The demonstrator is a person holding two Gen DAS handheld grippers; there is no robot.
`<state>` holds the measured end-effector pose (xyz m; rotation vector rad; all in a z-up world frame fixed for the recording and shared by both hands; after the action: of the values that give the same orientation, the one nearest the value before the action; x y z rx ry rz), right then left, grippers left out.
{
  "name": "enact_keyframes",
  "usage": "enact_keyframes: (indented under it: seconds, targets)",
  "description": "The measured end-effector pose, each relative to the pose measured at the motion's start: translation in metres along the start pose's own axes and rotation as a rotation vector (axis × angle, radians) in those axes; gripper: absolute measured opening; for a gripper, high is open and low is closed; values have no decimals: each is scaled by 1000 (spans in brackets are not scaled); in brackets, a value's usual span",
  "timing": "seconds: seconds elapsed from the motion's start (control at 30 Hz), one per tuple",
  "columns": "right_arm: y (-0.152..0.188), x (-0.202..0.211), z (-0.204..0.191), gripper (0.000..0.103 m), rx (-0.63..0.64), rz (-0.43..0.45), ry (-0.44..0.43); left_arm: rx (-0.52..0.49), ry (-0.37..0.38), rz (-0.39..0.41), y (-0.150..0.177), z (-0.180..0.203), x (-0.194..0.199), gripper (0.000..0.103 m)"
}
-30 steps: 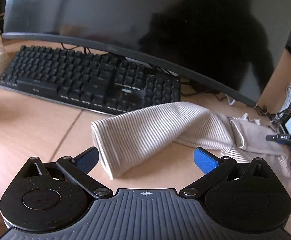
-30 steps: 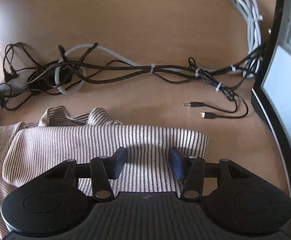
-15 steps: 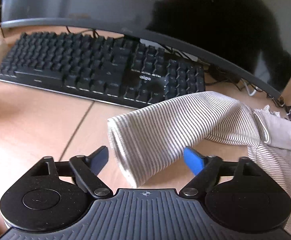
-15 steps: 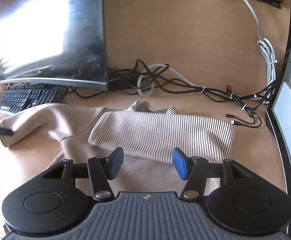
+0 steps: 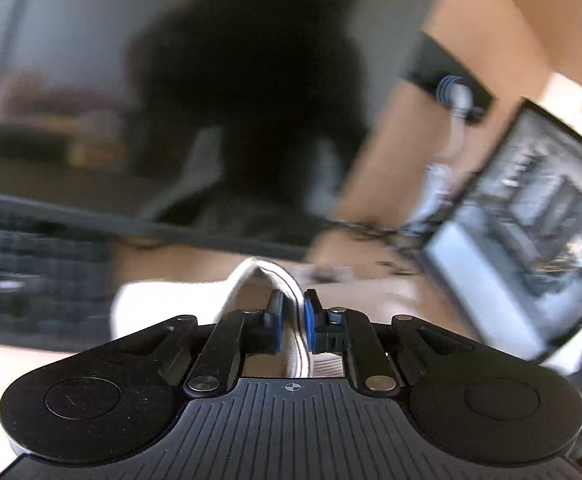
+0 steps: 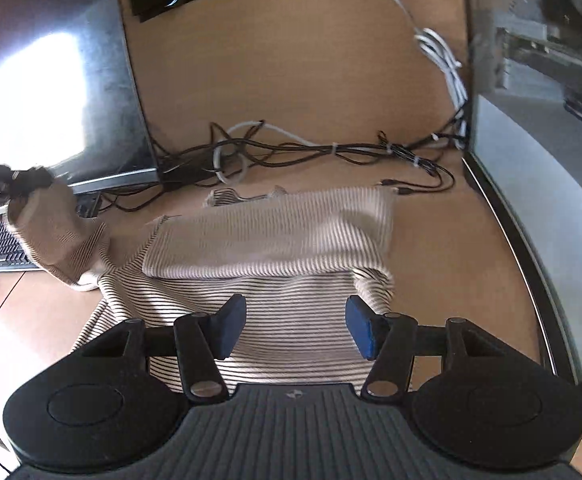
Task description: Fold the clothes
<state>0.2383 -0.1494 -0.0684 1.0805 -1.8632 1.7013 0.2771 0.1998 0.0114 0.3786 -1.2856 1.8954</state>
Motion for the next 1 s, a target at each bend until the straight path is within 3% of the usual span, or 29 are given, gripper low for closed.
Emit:
enact_keyframes:
  seconds: [0.1, 0.13, 0.17, 0.23, 0.27, 0.3, 0.37, 0.4, 0.57, 0.77, 0.83, 0.9, 1.0]
  targets:
    - [2, 1, 6, 55, -23, 2, -1, -6, 105, -31, -7, 28, -24, 15]
    - [2, 1, 7, 55, -32, 2, -6, -8, 140, -41, -10, 38, -32, 21]
    - [2, -1, 8, 56, -41, 1, -17, -14, 168, -49, -11, 46, -38, 38]
    - [1, -3, 10, 56, -58, -3, -42, -37, 195, -56, -9, 59, -46, 56]
    - [0, -6, 7, 56, -69, -9, -76, -51, 199, -59, -5, 65, -47, 58]
    - [-2, -9, 5, 56, -80, -15, -111, -60, 189, -59, -2, 68, -46, 60]
    - [-4, -14, 0, 54, -102, -27, -180, -68, 143, -51, 4, 67, -41, 74]
    - [-6, -17, -3, 49, -109, -34, -213, -69, 115, -46, 7, 65, -37, 77]
    - [-18, -56, -51, 48, -63, -86, -313, -8, -59, -43, 28, 32, -12, 95]
    - [-42, -112, -104, 48, -95, -157, -404, 86, -141, -32, 48, 2, 14, 98]
    - [-48, -131, -121, 34, -98, -183, -409, 118, -165, -26, 55, -7, 22, 99]
    - [-54, -135, -137, 12, -60, -189, -422, 150, -189, -21, 62, -17, 30, 100]
    - [-70, -118, -140, 4, 18, -112, -361, 194, -220, -15, 71, -29, 40, 101]
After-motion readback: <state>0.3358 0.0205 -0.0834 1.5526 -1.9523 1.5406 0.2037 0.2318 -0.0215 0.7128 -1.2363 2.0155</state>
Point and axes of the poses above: each gripper's, at about its wrist camera, not at the fingertips, and x roughly against the way its jaws point, z to its right, y to its underside, the point moved 1 cm from there along -x, roughly the way its jaws point, and after that the axes turned 8 degrees about -z, right-handed, at the moved point
